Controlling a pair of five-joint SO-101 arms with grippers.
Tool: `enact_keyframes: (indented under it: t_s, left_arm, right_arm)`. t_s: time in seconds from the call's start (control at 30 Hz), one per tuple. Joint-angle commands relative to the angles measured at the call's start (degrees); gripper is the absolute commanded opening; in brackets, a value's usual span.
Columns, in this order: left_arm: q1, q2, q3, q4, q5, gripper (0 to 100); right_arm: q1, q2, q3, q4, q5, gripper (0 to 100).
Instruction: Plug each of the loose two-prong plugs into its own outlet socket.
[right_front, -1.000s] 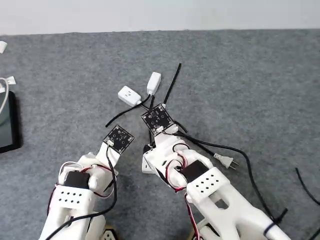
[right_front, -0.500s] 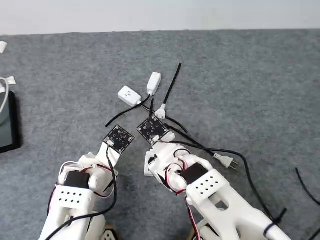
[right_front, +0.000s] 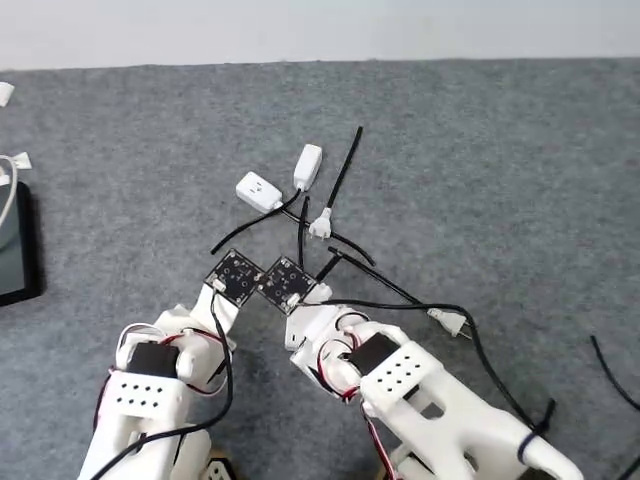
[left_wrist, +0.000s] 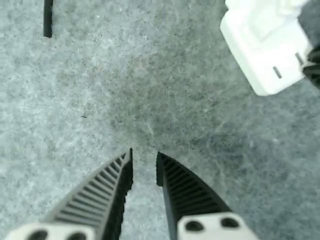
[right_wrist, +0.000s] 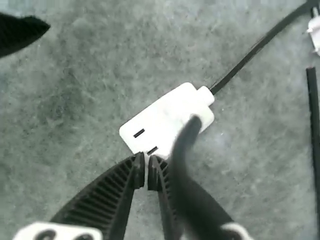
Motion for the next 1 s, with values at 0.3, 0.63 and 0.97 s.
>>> enact_keyframes:
  t_s: [0.3,0.63,0.97]
  left_arm:
    - [-0.18,-0.79,-0.75,0.62,-0.26,1]
    - [-1.67,-0.79,-0.92,0.35,-0.26,1]
    - [-4.48,-0.79,-1.8,0.26,-0.26,1]
  right_arm:
    - [-3.12,0.92,-9.67,1.98,-24.26,29.9]
    - [-5.14,12.53,-11.08,-4.62,-24.35,29.8]
    - [-5.05,23.96,-17.41,-4.35,-24.0,21.1]
